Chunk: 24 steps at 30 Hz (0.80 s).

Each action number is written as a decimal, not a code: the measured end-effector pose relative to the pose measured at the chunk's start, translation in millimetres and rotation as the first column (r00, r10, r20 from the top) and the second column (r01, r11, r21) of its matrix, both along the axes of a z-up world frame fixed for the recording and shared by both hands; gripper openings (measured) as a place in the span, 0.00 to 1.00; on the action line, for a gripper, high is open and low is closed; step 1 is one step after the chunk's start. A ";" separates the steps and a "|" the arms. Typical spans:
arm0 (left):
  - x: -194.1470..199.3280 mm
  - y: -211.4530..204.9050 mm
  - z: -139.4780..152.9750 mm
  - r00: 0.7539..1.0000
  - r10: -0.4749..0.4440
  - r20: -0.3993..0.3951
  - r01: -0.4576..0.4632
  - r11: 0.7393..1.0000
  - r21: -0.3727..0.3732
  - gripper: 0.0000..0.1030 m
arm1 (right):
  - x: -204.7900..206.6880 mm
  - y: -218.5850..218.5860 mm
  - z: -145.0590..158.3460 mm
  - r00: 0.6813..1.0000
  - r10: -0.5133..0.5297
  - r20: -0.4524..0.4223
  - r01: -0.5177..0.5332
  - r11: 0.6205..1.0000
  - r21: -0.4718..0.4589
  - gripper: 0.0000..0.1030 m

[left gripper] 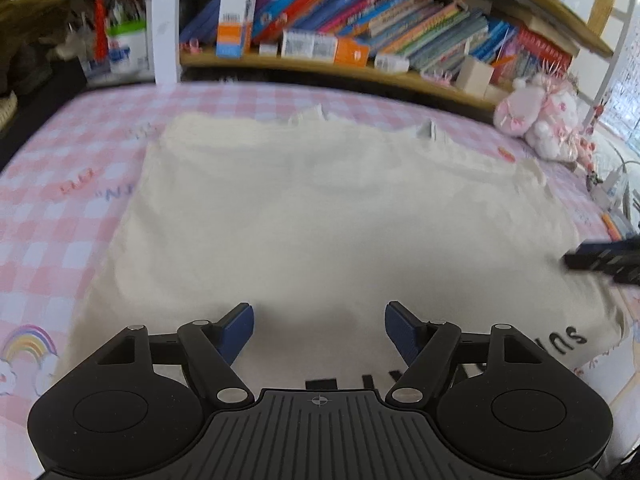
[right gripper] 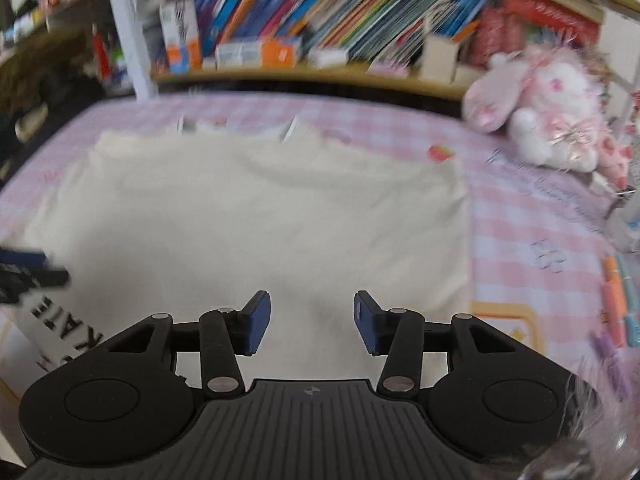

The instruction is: Fold clothes

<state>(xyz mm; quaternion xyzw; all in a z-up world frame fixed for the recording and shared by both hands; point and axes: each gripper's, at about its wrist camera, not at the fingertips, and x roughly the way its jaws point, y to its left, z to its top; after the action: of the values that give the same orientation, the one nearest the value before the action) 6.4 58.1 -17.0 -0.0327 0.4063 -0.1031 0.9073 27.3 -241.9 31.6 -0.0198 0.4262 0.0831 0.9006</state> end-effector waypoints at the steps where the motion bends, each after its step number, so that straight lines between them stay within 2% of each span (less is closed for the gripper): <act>1: -2.7 0.7 2.9 1.000 0.001 0.009 -0.002 1.000 0.013 0.72 | -0.3 3.7 -5.3 1.000 0.003 -0.012 -0.003 1.000 0.002 0.43; 5: -14.1 6.0 10.4 1.000 0.024 0.011 -0.024 0.998 0.056 0.72 | -7.9 18.4 -24.7 0.997 0.078 -0.014 -0.079 0.994 -0.079 0.48; 9: -26.1 14.8 15.1 0.997 0.074 -0.006 -0.073 0.995 0.073 0.72 | -21.4 22.0 -30.8 0.989 0.138 0.050 -0.130 0.982 -0.141 0.52; 15: -44.3 31.4 19.6 0.991 0.134 -0.031 -0.132 0.989 0.064 0.72 | -17.6 8.1 -34.1 0.996 0.078 0.032 -0.075 0.994 -0.084 0.68; 19: -49.4 46.0 16.8 0.984 0.174 -0.046 -0.173 0.985 0.019 0.72 | -14.4 7.3 -33.9 0.999 0.046 0.009 -0.045 0.995 -0.085 0.79; 21: -49.5 54.5 14.6 0.978 0.202 -0.058 -0.203 0.979 -0.010 0.72 | -15.9 11.1 -32.3 1.000 0.018 0.008 -0.017 0.996 -0.089 0.83; 24: -50.1 66.9 14.3 0.973 0.220 -0.064 -0.224 0.973 -0.060 0.72 | -18.7 17.3 -29.7 1.000 -0.027 0.009 0.028 0.995 -0.096 0.84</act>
<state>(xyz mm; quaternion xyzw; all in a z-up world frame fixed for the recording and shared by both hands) -43.7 125.0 -2.7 -0.1109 0.4223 -0.0136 0.8995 8.6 -224.6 1.9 -0.0577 0.4264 0.0500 0.9013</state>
